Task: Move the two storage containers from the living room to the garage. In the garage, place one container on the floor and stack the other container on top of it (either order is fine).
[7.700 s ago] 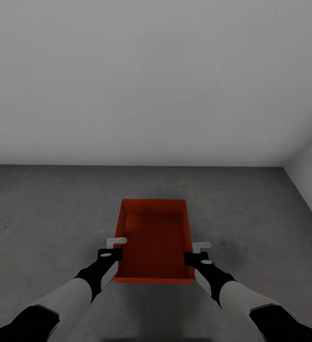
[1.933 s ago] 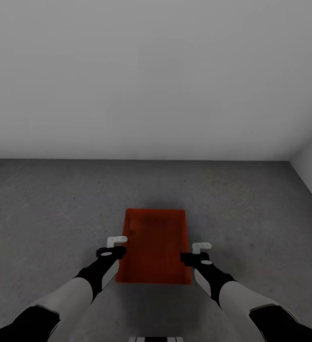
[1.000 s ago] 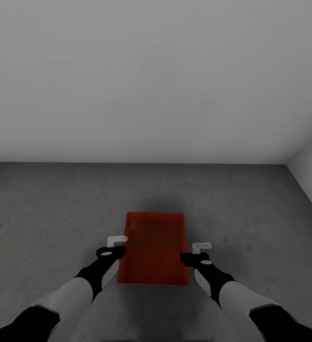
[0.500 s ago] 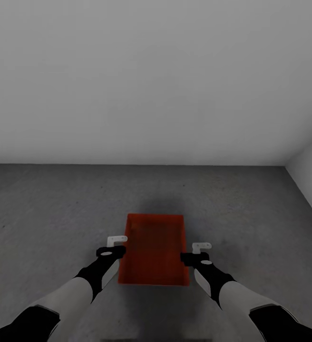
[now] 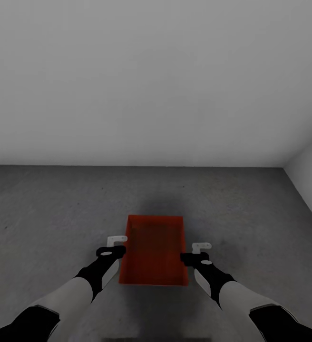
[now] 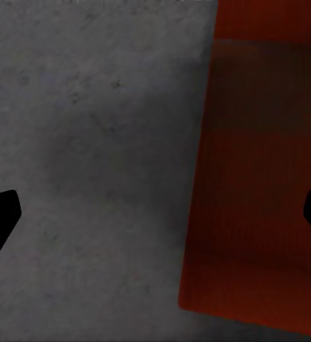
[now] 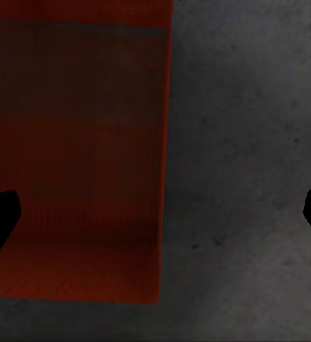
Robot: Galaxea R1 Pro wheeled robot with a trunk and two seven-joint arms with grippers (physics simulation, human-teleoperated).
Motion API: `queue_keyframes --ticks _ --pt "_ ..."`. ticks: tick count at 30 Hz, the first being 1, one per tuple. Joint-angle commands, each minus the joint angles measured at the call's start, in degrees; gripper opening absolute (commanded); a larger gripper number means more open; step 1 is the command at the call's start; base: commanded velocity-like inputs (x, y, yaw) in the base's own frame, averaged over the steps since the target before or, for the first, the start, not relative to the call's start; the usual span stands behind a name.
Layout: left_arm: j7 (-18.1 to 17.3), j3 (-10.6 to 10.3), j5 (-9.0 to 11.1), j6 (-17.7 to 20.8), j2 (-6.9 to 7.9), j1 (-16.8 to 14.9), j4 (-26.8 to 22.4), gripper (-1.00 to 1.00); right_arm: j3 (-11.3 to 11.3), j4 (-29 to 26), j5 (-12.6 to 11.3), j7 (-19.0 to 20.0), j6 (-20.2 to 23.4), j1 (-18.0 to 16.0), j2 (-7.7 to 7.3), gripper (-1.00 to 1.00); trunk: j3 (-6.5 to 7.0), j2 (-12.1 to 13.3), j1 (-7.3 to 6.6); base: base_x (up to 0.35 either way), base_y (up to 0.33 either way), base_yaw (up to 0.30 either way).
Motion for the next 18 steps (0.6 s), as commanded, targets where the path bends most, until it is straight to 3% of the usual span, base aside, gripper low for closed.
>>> queue_keyframes --ticks 1,18 --pt "0.4 -0.5 0.5 0.3 0.04 0.0 -0.1 1.00 0.5 0.0 -0.6 -0.3 -0.1 0.0 -0.01 1.00 0.15 0.4 -0.23 0.000 0.000 0.000" --pt "0.4 -0.5 0.5 0.2 0.04 0.0 -0.1 1.00 0.5 0.0 -0.6 -0.2 -0.1 0.0 -0.01 1.00 3.21 7.2 -3.96 0.000 0.000 0.000"
